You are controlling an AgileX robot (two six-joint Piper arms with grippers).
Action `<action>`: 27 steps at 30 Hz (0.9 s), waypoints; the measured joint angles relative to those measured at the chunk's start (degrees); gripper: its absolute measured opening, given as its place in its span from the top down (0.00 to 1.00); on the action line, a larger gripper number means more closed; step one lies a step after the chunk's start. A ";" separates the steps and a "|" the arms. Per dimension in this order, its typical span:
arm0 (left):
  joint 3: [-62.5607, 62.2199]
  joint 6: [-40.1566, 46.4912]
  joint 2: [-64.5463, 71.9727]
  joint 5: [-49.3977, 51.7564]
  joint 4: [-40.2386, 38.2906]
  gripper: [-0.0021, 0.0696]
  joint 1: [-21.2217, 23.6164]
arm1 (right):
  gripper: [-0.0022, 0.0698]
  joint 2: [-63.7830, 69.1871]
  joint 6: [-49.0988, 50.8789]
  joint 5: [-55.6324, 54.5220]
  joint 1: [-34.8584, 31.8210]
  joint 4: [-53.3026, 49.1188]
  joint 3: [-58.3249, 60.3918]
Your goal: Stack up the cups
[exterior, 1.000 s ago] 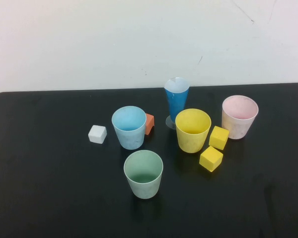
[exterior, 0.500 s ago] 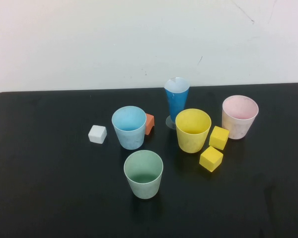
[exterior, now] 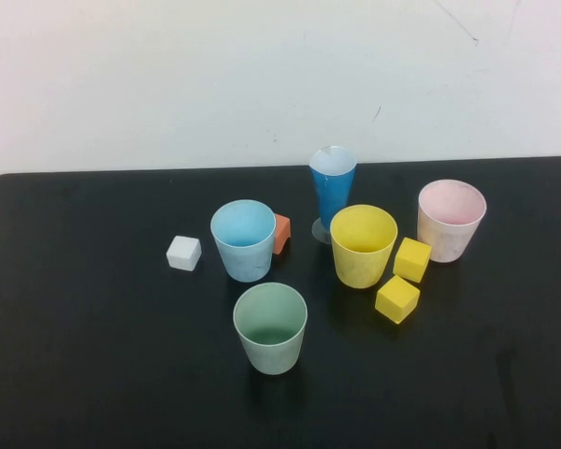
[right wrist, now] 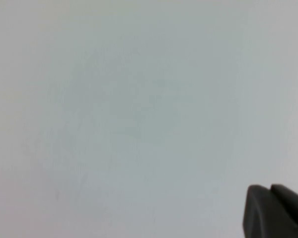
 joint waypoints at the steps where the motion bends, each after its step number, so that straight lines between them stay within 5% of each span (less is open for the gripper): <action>1: -2.04 0.46 2.09 2.40 -0.17 0.97 0.00 | 0.97 1.35 -0.85 4.10 0.00 -0.12 -2.12; 10: -18.45 7.05 27.96 31.55 -0.53 0.97 0.00 | 0.97 18.68 -2.89 28.80 0.00 -0.23 -10.29; 18: -28.64 12.66 50.54 36.61 -7.84 0.96 0.00 | 0.97 26.32 -7.11 34.41 0.00 3.04 -10.32; 21: -32.68 18.41 57.96 38.16 -13.05 0.84 0.00 | 0.97 26.58 -8.81 34.49 0.00 3.52 -10.21; 25: -38.83 25.47 68.32 44.94 -19.30 0.50 -0.92 | 0.97 26.92 -9.29 34.49 0.00 4.46 -10.21; 27: -41.48 26.89 72.35 48.24 -19.57 0.41 -2.80 | 0.97 27.00 -9.30 34.49 0.00 4.54 -10.21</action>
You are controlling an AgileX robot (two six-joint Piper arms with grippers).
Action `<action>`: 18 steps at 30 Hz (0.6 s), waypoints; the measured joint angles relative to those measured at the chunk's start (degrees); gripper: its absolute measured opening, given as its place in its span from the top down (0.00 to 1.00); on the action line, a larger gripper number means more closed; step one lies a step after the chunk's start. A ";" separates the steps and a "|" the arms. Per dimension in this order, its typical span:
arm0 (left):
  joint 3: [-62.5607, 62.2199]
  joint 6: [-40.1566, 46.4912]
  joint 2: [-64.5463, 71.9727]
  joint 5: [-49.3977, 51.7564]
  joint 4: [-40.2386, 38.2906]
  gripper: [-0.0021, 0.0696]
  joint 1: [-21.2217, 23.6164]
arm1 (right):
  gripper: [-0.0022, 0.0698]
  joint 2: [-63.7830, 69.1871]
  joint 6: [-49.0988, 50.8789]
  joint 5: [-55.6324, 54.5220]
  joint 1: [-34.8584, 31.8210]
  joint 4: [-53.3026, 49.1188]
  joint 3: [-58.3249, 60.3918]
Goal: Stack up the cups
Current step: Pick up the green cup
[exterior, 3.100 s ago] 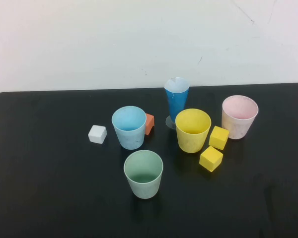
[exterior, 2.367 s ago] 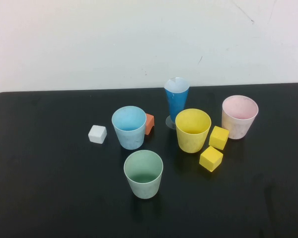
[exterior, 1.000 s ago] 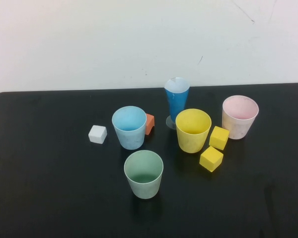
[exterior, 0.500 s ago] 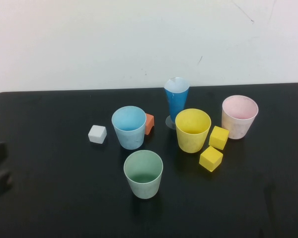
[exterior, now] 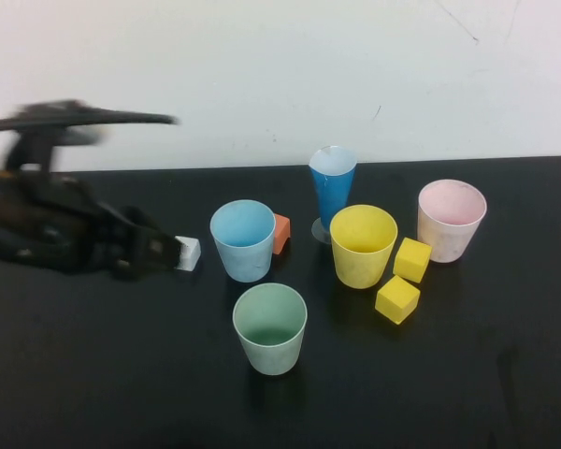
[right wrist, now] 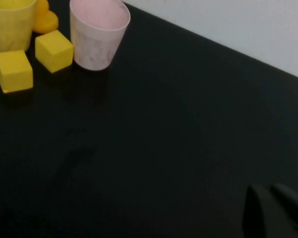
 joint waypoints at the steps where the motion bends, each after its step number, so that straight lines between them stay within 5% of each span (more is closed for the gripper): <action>1: -1.34 0.15 2.01 1.49 0.70 0.38 -1.43 | 0.97 0.00 0.00 0.00 0.00 0.00 0.00; 8: -4.86 -4.42 10.35 -1.34 13.83 0.34 -11.99 | 0.97 0.00 -0.10 0.00 0.00 0.00 0.00; 18: -4.86 -4.79 20.23 -8.54 19.20 0.39 -17.08 | 0.97 0.00 -0.10 0.00 0.00 1.96 0.00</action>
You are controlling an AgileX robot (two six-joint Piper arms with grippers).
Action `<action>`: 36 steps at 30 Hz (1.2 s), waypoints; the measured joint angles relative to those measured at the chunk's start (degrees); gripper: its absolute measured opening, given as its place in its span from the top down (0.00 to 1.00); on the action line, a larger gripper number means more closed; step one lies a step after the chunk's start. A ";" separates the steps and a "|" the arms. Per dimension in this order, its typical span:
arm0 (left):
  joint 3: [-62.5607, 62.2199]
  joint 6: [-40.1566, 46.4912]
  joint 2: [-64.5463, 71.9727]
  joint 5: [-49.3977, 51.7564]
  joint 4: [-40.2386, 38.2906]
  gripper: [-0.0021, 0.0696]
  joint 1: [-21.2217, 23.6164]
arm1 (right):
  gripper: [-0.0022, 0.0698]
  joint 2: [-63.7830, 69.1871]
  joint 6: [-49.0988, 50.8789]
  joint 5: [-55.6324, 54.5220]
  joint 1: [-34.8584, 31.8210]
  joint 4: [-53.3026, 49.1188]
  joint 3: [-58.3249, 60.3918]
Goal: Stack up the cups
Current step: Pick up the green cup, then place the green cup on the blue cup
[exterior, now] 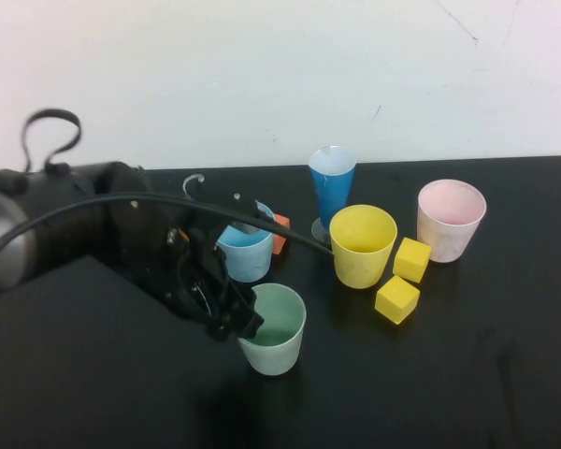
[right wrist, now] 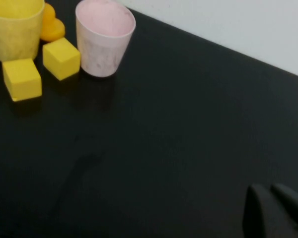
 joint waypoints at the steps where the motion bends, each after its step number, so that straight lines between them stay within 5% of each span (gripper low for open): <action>1: 0.00 0.00 1.00 -0.60 0.12 0.42 0.00 | 0.97 0.00 0.00 0.00 0.00 0.51 0.00; 8: -1.28 -0.47 4.23 -0.37 0.30 0.88 0.00 | 0.97 0.00 0.00 0.00 0.00 1.06 0.00; 10: -3.14 -0.47 4.23 0.90 0.30 0.93 0.00 | 0.97 0.00 0.00 0.00 0.00 1.06 0.00; 19: -21.02 -1.92 4.37 13.07 1.85 0.96 0.00 | 0.97 0.00 0.00 0.00 0.00 1.06 0.00; 25: -31.50 -9.20 4.82 13.21 14.54 0.96 0.12 | 0.97 0.00 -0.68 0.00 0.00 1.06 0.00; 36: -33.49 -16.08 11.64 11.11 18.06 0.96 3.91 | 0.97 0.00 -1.31 0.00 0.00 1.06 0.00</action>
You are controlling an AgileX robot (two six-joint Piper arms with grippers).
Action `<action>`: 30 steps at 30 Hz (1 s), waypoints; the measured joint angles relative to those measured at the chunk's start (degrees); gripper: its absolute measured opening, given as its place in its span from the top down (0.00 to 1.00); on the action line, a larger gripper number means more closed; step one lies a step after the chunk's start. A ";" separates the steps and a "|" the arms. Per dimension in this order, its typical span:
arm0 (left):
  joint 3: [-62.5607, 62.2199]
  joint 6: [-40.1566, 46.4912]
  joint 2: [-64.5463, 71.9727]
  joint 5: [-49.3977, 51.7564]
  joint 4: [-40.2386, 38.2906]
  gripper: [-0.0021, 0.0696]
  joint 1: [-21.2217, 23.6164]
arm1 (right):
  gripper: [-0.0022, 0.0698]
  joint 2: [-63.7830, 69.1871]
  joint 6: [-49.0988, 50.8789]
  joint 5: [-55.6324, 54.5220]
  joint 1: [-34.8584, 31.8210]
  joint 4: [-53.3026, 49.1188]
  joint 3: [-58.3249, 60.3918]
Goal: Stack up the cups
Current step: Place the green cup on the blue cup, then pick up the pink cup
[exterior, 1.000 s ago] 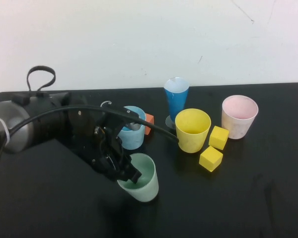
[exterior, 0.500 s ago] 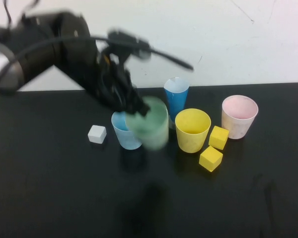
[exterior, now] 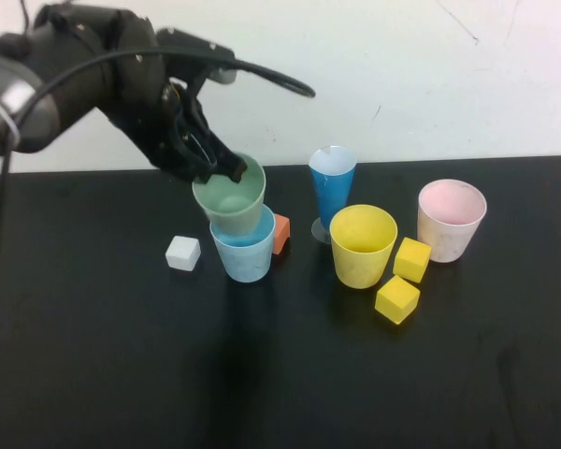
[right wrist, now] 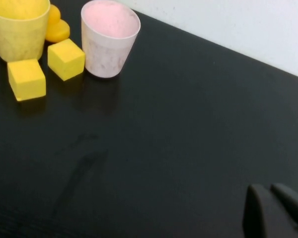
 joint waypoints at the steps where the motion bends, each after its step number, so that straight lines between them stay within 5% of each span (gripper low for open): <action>1: 0.00 -0.12 0.68 0.00 0.01 0.96 0.06 | 0.97 0.00 0.00 0.00 0.00 0.00 0.00; 7: 0.00 0.00 2.71 -0.10 -1.83 0.95 0.06 | 0.97 0.00 -0.83 -1.05 0.00 2.96 0.00; 15: -5.97 3.45 2.71 6.67 -4.13 0.57 0.06 | 0.97 4.69 -15.44 3.06 0.00 16.56 -4.43; 21: -14.53 0.15 -1.46 11.64 -0.39 0.78 0.14 | 0.97 18.01 -20.03 10.19 0.00 22.50 -15.71; 24: -15.11 0.15 -6.72 12.99 -0.39 0.90 0.20 | 0.89 26.11 -25.03 11.36 0.00 27.87 -20.74; 26: -14.89 0.35 -10.14 13.45 -0.39 0.94 0.20 | 0.78 30.71 -27.52 12.12 0.28 30.07 -23.67; 30: -10.31 0.62 -20.38 12.13 -1.31 0.96 0.20 | 0.40 43.33 -29.97 12.72 1.78 31.47 -32.03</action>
